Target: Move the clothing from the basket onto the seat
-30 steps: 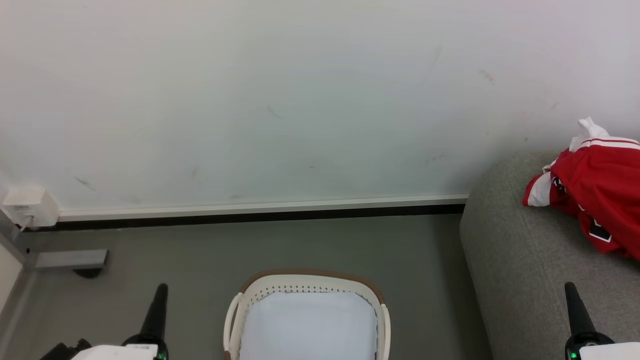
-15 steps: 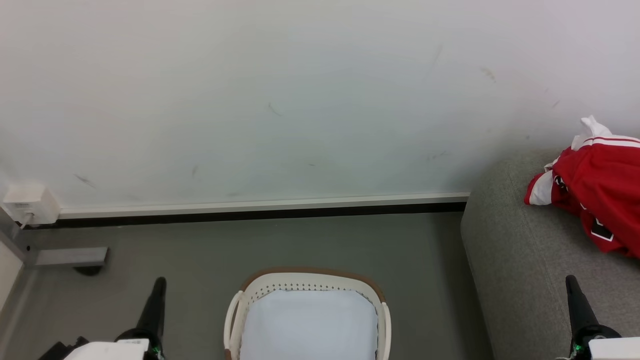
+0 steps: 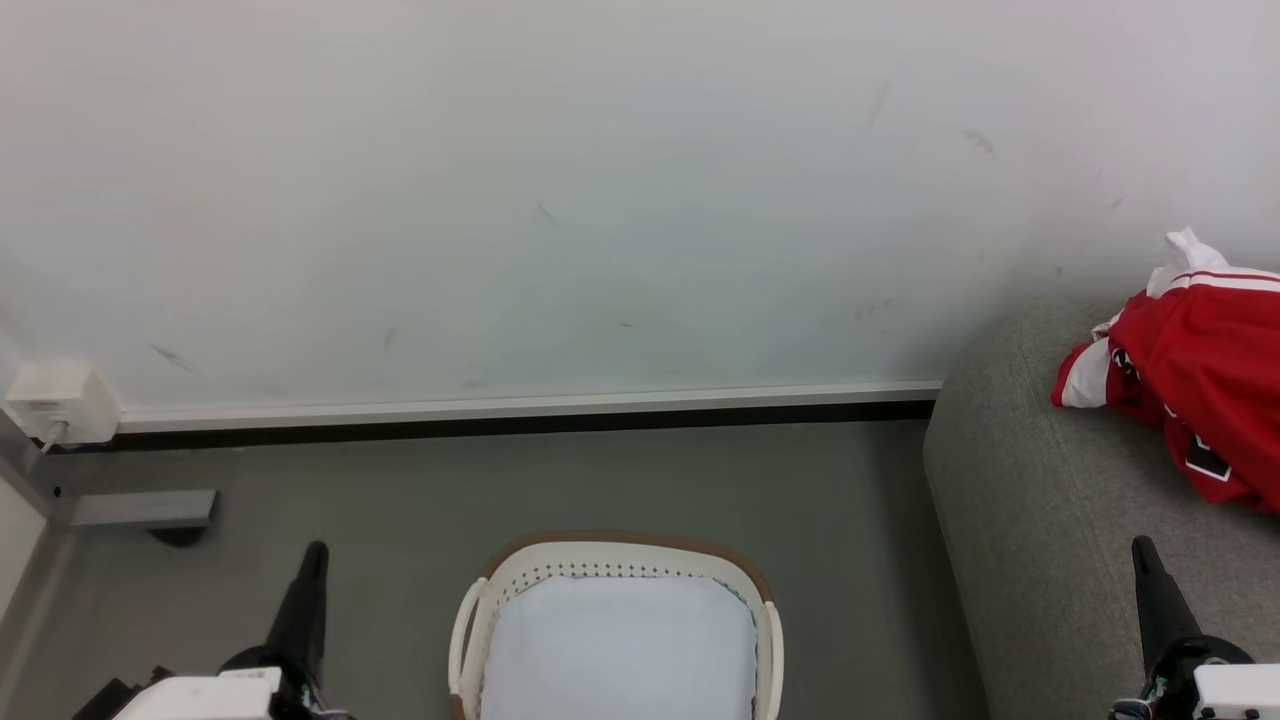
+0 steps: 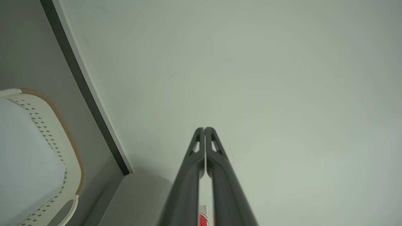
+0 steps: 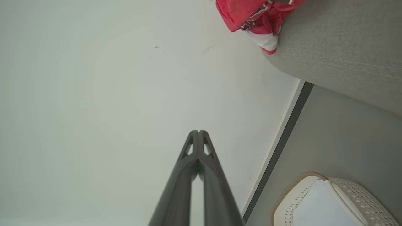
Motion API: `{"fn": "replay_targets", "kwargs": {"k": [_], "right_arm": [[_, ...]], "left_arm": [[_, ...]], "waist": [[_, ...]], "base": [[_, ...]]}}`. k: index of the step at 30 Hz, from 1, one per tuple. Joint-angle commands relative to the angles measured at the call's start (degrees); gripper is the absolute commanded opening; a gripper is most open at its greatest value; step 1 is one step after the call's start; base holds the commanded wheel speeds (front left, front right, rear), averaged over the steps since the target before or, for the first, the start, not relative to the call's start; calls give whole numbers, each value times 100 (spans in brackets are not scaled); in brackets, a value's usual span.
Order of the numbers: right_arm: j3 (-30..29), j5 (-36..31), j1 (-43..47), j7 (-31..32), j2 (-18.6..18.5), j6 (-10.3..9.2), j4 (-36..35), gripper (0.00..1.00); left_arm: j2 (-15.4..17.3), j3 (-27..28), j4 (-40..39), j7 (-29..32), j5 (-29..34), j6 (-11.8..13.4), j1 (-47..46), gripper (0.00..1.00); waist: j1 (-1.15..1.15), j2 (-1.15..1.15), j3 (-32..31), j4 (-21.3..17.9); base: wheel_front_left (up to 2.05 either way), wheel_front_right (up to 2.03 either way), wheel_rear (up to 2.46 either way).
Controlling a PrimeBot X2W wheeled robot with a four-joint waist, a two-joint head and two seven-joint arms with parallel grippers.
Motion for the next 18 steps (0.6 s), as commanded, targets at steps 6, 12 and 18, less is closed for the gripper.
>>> {"fn": "replay_targets", "kwargs": {"k": [6,12,18], "right_arm": [[-42,329,-87,89,-54,-13,-49,0],[-47,388,-103,112,-54,-14,-50,0],[-47,388,-103,112,-53,-14,-49,0]], "left_arm": [[10,47,-40,98,-319,6,-81,0],[8,56,-44,123,-414,6,-90,0],[8,55,-43,121,-415,6,-90,0]], "waist": [[0,0,17,6],[0,0,25,9],[0,0,25,9]], "base": [[0,0,0],[0,0,0],[0,0,0]]}}
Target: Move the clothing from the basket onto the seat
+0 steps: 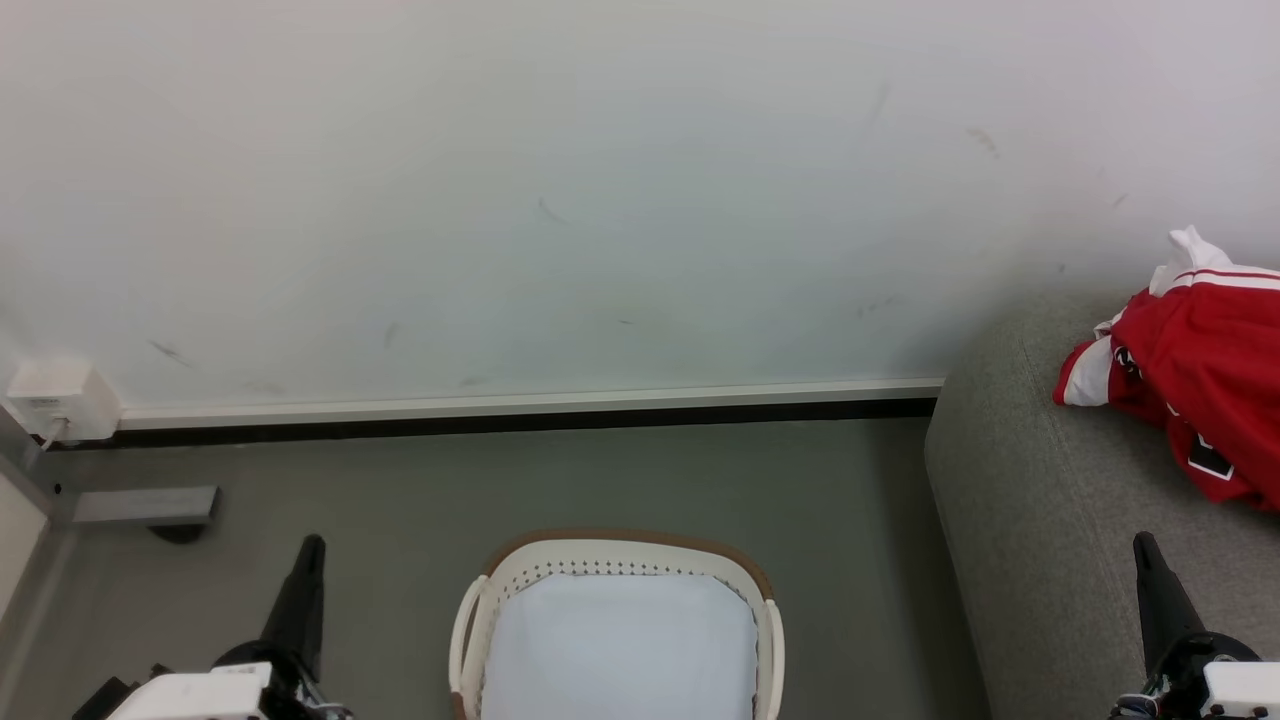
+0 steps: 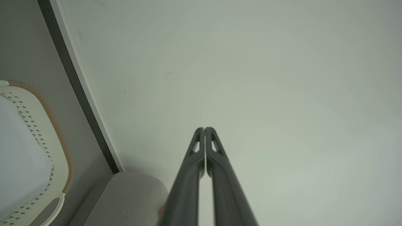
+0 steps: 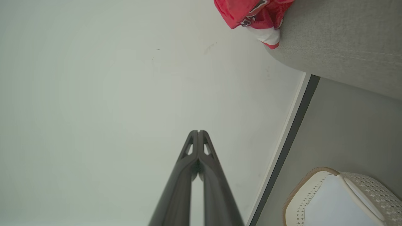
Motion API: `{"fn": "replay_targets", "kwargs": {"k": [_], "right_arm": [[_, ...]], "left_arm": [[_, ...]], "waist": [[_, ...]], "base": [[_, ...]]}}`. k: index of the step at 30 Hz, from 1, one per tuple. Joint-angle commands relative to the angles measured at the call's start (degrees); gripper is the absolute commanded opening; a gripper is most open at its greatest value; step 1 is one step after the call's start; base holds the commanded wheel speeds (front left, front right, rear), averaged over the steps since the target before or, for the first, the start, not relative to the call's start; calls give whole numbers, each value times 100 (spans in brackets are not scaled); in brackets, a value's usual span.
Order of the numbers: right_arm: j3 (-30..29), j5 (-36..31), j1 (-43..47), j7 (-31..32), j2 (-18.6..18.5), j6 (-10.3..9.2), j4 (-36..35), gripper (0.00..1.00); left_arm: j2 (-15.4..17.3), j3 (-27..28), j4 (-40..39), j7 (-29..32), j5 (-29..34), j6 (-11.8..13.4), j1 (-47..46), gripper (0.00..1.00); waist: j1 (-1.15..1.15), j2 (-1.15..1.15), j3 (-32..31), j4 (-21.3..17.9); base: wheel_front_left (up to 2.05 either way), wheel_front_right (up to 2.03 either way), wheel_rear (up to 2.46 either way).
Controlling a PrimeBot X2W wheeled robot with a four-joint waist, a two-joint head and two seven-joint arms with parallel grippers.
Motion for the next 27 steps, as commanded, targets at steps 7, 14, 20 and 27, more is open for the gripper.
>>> {"fn": "replay_targets", "kwargs": {"k": [7,14,20,27], "right_arm": [[-24,12,-77,17,-46,-13,-28,0],[-23,12,-77,17,-46,-13,-28,0],[-23,12,-77,17,-46,-12,-28,0],[-23,12,-77,17,-45,-12,-28,0]], "left_arm": [[12,10,-19,27,-80,6,-50,0],[12,10,-19,26,-80,6,-49,0],[12,10,-20,26,-81,6,-49,0],[12,9,-20,26,-81,6,-49,0]], "waist": [[0,0,0,0],[0,0,0,0],[0,0,0,0],[0,0,0,0]], "base": [[0,0,0],[0,0,0],[0,0,0],[0,0,0]]}}
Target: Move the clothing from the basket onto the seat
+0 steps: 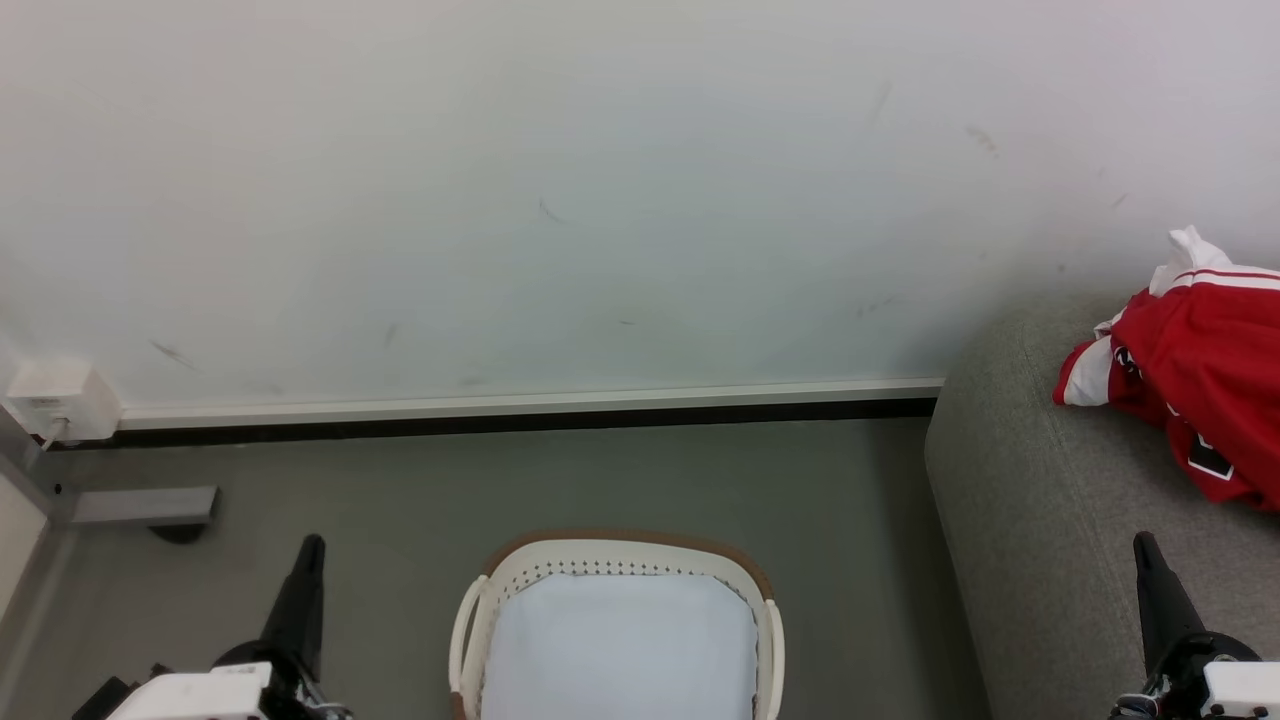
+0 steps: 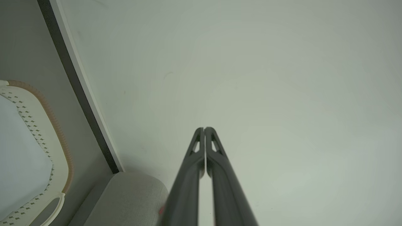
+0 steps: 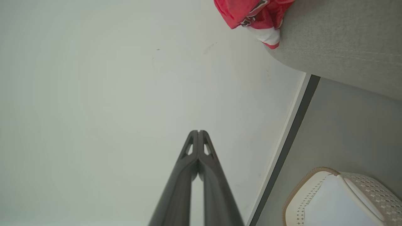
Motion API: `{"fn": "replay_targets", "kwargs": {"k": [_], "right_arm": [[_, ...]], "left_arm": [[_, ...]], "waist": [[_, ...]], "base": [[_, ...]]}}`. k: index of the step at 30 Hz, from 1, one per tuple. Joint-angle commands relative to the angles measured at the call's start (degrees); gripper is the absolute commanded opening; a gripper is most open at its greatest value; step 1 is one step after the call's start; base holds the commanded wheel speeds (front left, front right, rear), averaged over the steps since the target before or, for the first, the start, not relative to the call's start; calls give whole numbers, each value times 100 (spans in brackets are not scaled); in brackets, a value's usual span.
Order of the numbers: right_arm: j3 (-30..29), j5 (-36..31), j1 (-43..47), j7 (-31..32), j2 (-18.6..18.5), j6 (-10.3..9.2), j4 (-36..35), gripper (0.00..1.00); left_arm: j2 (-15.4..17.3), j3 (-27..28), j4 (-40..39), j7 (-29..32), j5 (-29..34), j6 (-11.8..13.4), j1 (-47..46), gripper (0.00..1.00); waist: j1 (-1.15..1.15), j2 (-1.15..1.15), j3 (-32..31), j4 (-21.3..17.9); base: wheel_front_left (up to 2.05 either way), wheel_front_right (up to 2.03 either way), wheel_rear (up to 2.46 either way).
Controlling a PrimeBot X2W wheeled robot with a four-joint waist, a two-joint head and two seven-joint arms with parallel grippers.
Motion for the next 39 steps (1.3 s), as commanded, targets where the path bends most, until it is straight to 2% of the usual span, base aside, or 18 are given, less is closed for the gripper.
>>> {"fn": "replay_targets", "kwargs": {"k": [1,39], "right_arm": [[-23,12,-75,17,-44,-12,-28,0],[-23,12,-76,16,-45,-12,-28,0]], "left_arm": [[13,9,-20,24,-81,6,-49,0],[14,8,-20,23,-82,6,-48,0]], "waist": [[0,0,0,0],[0,0,0,0]], "base": [[0,0,0],[0,0,0]]}}
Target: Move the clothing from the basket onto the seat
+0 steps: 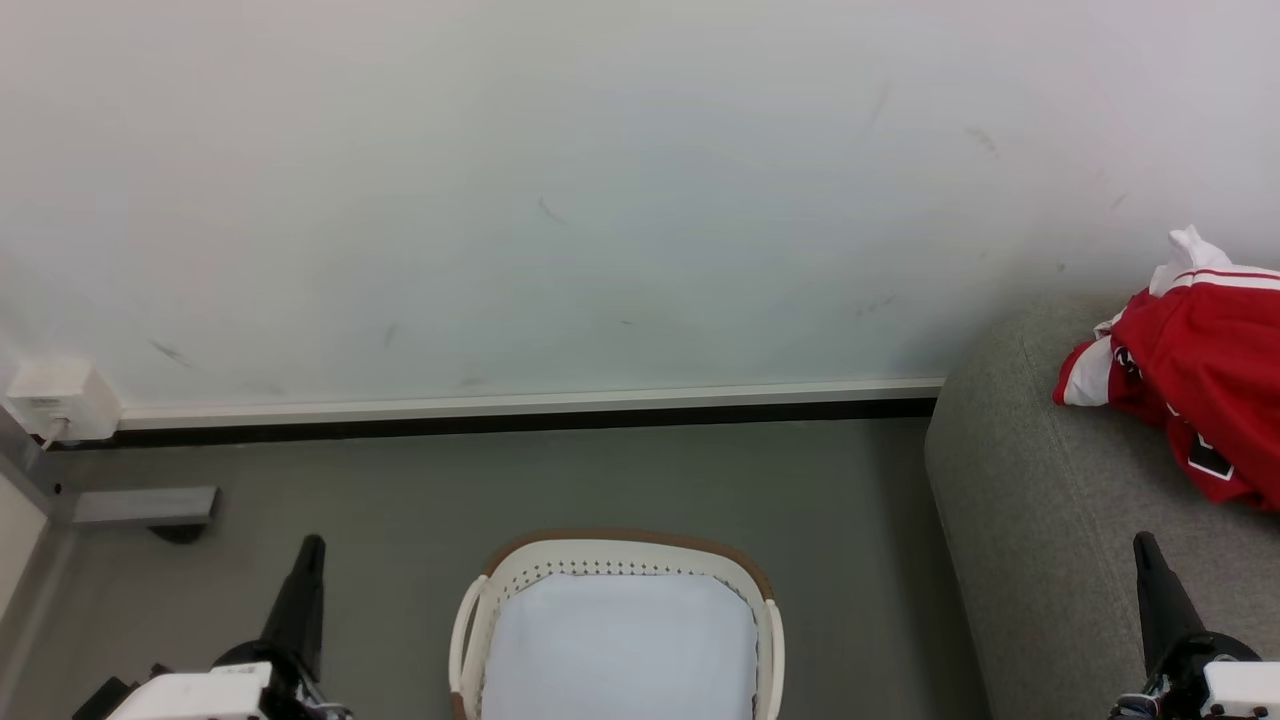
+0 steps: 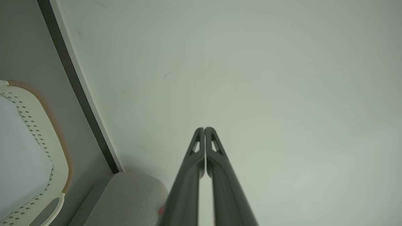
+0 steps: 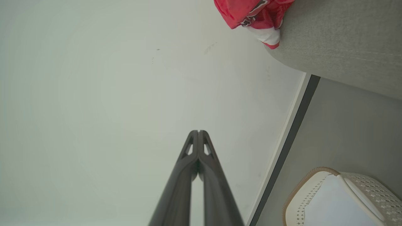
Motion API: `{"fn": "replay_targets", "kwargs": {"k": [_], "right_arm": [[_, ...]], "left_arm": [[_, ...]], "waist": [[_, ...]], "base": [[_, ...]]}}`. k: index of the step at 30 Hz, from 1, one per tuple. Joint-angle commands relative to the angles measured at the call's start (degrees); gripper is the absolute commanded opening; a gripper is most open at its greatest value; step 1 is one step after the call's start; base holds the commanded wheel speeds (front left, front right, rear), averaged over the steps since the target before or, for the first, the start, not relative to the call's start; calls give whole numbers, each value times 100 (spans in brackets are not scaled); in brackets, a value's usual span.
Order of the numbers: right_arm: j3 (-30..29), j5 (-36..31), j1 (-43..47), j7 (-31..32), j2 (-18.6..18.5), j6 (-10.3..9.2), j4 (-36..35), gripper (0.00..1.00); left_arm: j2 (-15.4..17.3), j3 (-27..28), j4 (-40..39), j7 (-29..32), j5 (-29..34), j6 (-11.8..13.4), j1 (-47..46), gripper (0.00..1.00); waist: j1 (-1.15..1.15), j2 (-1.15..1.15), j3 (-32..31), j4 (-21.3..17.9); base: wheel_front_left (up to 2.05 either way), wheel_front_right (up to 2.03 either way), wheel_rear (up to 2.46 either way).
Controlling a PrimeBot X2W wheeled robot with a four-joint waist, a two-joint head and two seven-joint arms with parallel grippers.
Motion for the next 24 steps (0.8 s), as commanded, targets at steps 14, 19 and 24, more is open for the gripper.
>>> {"fn": "replay_targets", "kwargs": {"k": [14,19,24], "right_arm": [[-22,13,-76,16,-45,-13,-28,0],[-22,13,-76,16,-45,-13,-28,0],[-22,13,-76,16,-45,-13,-28,0]], "left_arm": [[14,7,-19,23,-83,6,-48,0],[14,7,-19,23,-83,6,-47,0],[14,7,-19,23,-83,6,-47,0]], "waist": [[0,0,0,0],[0,0,0,0],[0,0,0,0]], "base": [[0,0,0],[0,0,0],[0,0,0]]}}
